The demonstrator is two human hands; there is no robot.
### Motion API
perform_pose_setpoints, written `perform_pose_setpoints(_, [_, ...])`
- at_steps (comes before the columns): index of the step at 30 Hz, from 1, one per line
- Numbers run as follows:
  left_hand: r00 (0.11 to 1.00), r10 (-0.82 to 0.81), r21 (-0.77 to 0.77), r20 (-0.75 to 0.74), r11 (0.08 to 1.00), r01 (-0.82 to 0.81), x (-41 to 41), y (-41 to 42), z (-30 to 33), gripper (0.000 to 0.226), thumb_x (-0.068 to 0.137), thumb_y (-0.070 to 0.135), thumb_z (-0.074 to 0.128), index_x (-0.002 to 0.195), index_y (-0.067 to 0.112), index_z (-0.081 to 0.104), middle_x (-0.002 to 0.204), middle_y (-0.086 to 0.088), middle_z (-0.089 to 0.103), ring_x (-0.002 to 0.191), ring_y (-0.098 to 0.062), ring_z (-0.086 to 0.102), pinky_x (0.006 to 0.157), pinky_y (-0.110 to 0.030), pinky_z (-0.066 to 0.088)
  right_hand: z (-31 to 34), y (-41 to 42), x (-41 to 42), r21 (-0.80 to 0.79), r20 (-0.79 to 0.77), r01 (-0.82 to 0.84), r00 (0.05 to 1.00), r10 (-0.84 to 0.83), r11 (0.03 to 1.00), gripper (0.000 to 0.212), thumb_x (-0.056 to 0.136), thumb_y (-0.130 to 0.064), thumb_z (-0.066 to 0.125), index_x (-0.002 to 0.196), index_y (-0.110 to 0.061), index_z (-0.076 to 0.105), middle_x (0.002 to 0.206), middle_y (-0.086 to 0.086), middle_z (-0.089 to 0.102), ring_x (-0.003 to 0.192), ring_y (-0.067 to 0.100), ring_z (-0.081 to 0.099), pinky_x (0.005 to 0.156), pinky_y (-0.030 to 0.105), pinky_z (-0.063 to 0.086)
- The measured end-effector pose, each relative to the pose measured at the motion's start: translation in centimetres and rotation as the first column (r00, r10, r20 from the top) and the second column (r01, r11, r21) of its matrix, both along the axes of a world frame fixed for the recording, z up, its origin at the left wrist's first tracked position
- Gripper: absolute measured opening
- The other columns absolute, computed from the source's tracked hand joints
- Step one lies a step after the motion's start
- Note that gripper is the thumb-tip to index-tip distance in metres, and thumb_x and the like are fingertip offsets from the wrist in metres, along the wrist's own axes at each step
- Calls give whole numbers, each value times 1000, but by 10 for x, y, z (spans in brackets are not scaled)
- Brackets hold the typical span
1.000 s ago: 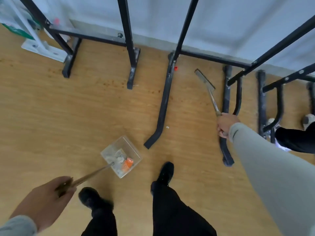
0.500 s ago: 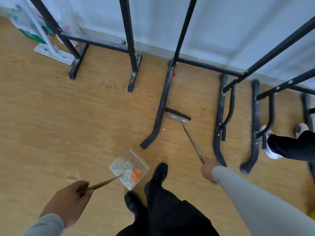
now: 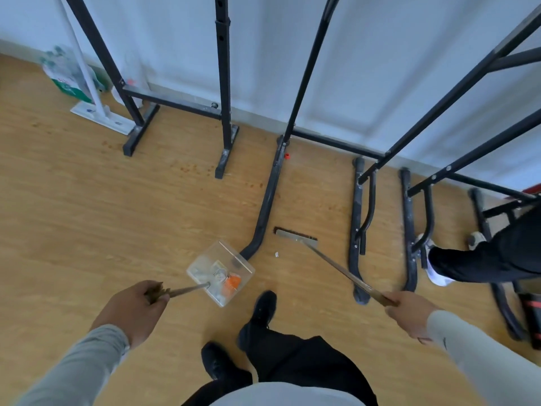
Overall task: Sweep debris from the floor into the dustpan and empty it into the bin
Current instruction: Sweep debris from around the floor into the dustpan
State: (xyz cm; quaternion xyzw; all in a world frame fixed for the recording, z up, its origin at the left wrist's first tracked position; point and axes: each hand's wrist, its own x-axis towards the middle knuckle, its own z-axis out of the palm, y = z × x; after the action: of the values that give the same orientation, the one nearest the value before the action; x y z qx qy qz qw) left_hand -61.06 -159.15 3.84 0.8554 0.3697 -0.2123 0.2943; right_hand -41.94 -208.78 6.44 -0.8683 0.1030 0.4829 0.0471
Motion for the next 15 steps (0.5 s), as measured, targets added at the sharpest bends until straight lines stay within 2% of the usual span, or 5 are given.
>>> perform_pose_setpoints(3, [999,-17,14,32,1000,17,6,-7,6,31,92,43,62,119,28,65,80,9,66,70,-15,63,59,-28,46,9,-12,1,62,44,122,991,-124,991,30,99,-20,43,113,-37,62,61,4,50,33,16,36,39,22,33])
perform_pose_setpoints(5, [998,-12,15,55,1000,11,14,-14,12,33,92,44,61,121,27,64,80,10,66,67,-13,63,55,-26,45,10,-10,11,67,105,194,974,-200,979,28,99,-15,42,110,-30,63,64,10,51,35,17,36,40,22,32])
perform_pose_setpoints(9, [996,5,3,92,1000,-5,39,-27,29,29,92,44,62,115,27,65,78,7,68,68,-16,64,58,-28,48,1,0,51,116,79,427,896,-437,897,18,100,-15,47,102,-12,64,60,10,48,39,17,36,40,20,29])
perform_pose_setpoints(11, [994,10,6,106,1000,-11,54,-35,37,25,92,44,63,110,27,64,80,5,69,70,-18,65,63,-31,51,-7,11,84,169,62,552,821,-568,817,19,102,-19,48,89,-8,58,56,6,46,36,15,35,38,17,29])
perform_pose_setpoints(15, [983,94,52,155,993,-103,82,-50,39,21,85,58,64,98,42,60,72,14,68,60,-12,65,52,-27,49,-33,30,178,233,72,509,841,-537,828,37,105,-15,41,68,-16,38,55,1,41,33,8,37,31,19,29])
